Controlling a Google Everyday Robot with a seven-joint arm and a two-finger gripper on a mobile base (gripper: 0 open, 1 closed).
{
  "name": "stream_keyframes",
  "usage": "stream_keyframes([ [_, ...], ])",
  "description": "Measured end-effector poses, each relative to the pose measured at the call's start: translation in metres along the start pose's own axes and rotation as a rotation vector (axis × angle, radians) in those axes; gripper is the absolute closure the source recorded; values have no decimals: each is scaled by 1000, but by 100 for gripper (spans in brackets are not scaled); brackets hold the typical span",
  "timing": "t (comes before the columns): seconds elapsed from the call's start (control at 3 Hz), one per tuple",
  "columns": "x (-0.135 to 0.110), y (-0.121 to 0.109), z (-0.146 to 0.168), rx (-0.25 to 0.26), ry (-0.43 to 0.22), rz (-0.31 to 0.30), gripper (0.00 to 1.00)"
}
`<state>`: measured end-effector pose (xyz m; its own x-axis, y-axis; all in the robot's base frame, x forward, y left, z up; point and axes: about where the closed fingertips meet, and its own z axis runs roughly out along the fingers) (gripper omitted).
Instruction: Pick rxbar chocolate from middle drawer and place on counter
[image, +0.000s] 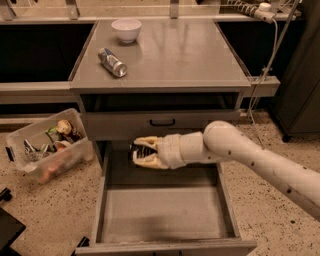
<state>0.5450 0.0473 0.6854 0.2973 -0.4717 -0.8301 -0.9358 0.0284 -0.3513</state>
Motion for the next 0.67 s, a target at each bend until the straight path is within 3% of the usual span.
stream_keyframes([
  [0.33,-43,-53,-24,28,-73,-83,100],
  [0.67,-82,-89,-42,29,-122,-136,100],
])
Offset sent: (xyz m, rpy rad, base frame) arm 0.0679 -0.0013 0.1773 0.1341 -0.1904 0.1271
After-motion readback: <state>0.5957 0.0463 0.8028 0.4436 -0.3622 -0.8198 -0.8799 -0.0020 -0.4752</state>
